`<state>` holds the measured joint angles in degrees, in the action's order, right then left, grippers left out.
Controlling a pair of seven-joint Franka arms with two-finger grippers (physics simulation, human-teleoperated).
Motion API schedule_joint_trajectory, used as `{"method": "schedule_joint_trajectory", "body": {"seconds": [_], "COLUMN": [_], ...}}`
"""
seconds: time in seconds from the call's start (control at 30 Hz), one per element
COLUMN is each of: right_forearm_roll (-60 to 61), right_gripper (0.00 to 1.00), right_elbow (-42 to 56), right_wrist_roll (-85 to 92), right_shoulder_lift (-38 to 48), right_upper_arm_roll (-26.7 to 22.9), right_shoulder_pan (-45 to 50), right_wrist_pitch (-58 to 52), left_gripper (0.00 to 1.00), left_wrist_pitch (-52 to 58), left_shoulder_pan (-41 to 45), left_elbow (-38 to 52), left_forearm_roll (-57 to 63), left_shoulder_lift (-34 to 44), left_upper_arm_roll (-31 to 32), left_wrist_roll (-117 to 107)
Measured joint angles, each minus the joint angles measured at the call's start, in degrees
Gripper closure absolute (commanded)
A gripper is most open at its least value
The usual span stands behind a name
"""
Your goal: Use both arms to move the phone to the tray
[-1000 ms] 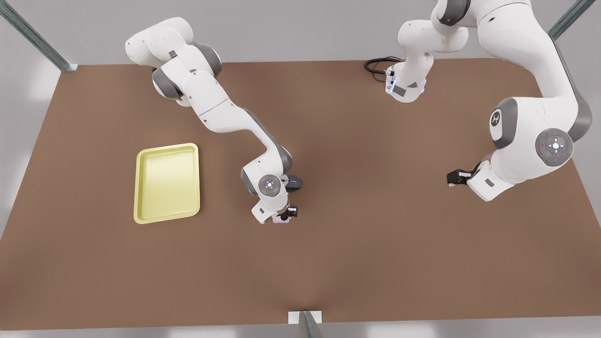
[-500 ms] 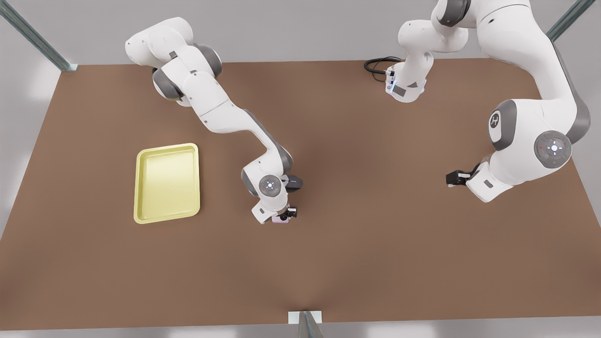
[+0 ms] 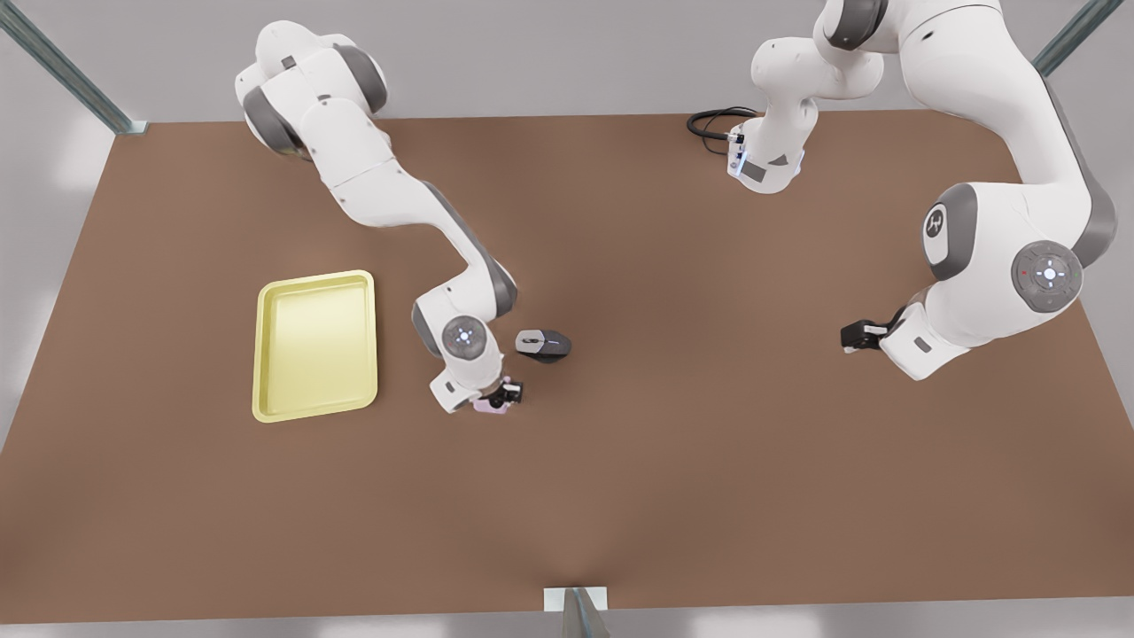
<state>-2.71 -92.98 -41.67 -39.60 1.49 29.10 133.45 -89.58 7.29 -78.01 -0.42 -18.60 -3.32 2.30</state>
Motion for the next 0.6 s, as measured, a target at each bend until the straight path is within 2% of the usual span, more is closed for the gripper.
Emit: {"method": "schedule_joint_trajectory", "body": {"seconds": [0.1,0.23,0.37,0.5,0.57,0.6], "right_forearm_roll": [-0.18,-0.28,-0.31,-0.26,-0.33,-0.36], "right_gripper": [0.21,0.21,0.21,0.2,0.0,0.0], "right_elbow": [-13.04,-25.21,-34.5,-41.27,-42.41,-42.57], "right_wrist_roll": [2.71,7.57,13.93,21.33,24.79,26.37], "right_shoulder_lift": [9.28,18.79,23.98,25.35,25.14,25.06], "right_upper_arm_roll": [-0.01,-0.07,-0.7,-5.95,-7.54,-7.81], "right_shoulder_pan": [-5.88,-12.16,-19.58,-22.16,-22.47,-22.42], "right_wrist_pitch": [1.93,3.53,5.97,9.08,10.13,10.51], "left_gripper": [0.0,0.0,0.0,0.0,0.0,0.0], "left_wrist_pitch": [0.01,0.0,-0.04,-0.09,-0.11,-0.11], "left_shoulder_pan": [0.01,0.01,0.01,0.01,0.01,0.01], "left_elbow": [-0.04,-0.02,-0.04,-0.04,-0.02,-0.03], "left_forearm_roll": [-0.08,-0.1,-0.13,-0.12,-0.09,-0.07], "left_shoulder_lift": [-0.02,-0.06,-0.21,-0.4,-0.44,-0.44], "left_upper_arm_roll": [0.06,0.07,0.07,0.07,0.07,0.07], "left_wrist_roll": [0.0,0.0,0.0,0.0,0.0,0.0]}}
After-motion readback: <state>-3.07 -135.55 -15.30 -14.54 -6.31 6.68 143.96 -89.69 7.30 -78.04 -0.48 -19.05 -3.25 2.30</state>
